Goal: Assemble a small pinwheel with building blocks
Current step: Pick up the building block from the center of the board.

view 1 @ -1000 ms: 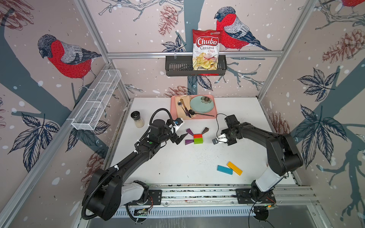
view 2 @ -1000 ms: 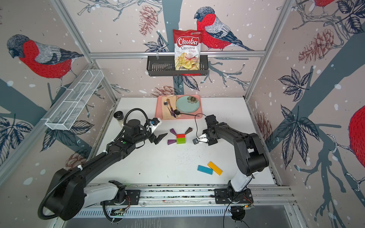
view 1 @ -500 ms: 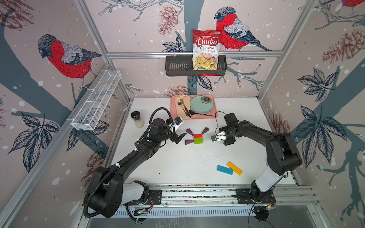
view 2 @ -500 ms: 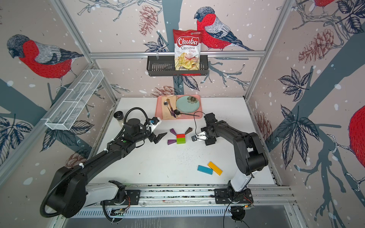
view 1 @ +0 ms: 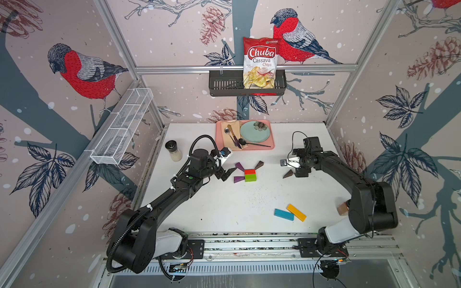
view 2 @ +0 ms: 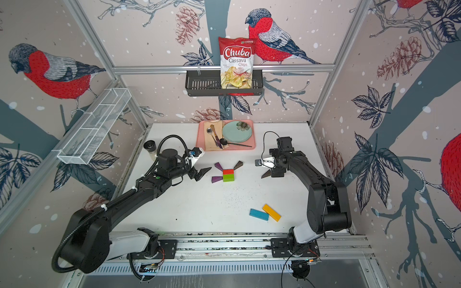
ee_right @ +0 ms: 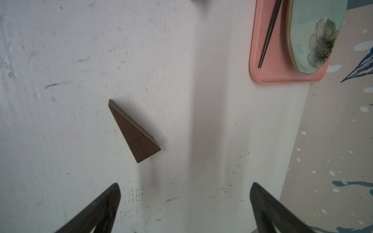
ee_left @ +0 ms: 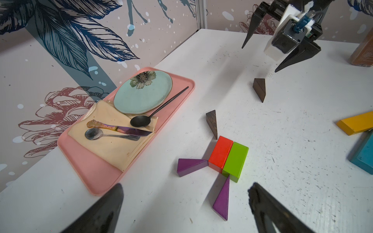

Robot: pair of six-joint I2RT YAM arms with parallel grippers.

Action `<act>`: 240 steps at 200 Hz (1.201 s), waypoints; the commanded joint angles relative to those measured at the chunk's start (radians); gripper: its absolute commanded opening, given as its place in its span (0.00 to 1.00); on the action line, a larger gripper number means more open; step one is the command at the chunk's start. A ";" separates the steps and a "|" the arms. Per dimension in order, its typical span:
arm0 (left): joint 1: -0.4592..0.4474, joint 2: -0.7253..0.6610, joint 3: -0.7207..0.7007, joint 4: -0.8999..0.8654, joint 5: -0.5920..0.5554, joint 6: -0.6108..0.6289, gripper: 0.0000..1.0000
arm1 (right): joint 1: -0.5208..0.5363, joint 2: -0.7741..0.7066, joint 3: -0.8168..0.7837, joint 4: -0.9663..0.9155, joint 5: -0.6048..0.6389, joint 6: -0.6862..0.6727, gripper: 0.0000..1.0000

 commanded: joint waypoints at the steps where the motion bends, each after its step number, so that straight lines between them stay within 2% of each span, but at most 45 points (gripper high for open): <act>1: 0.002 0.006 0.028 -0.032 0.028 0.029 0.96 | 0.000 -0.007 -0.047 -0.008 -0.003 0.006 1.00; 29: 0.002 -0.003 0.038 -0.059 0.017 0.042 0.96 | 0.005 -0.011 -0.097 -0.001 0.022 -0.028 0.78; 48: 0.002 -0.017 0.027 -0.062 0.014 0.042 0.96 | -0.003 -0.012 -0.114 0.040 0.012 -0.031 0.73; 73: 0.002 -0.031 0.008 -0.055 0.014 0.027 0.95 | -0.006 0.007 -0.121 0.125 0.017 -0.001 0.57; 158: 0.002 -0.066 -0.022 -0.048 0.003 0.007 0.96 | -0.014 0.089 -0.060 0.070 -0.080 -0.042 0.48; 193: 0.002 -0.057 -0.013 -0.047 0.005 0.011 0.95 | -0.006 0.108 -0.055 0.050 -0.073 -0.056 0.42; 230: 0.002 -0.058 -0.018 -0.050 0.002 0.012 0.95 | -0.005 0.116 -0.057 0.045 -0.073 -0.058 0.42; 240: 0.002 -0.058 -0.019 -0.051 0.002 0.013 0.95 | -0.004 0.121 -0.049 0.038 -0.073 -0.056 0.37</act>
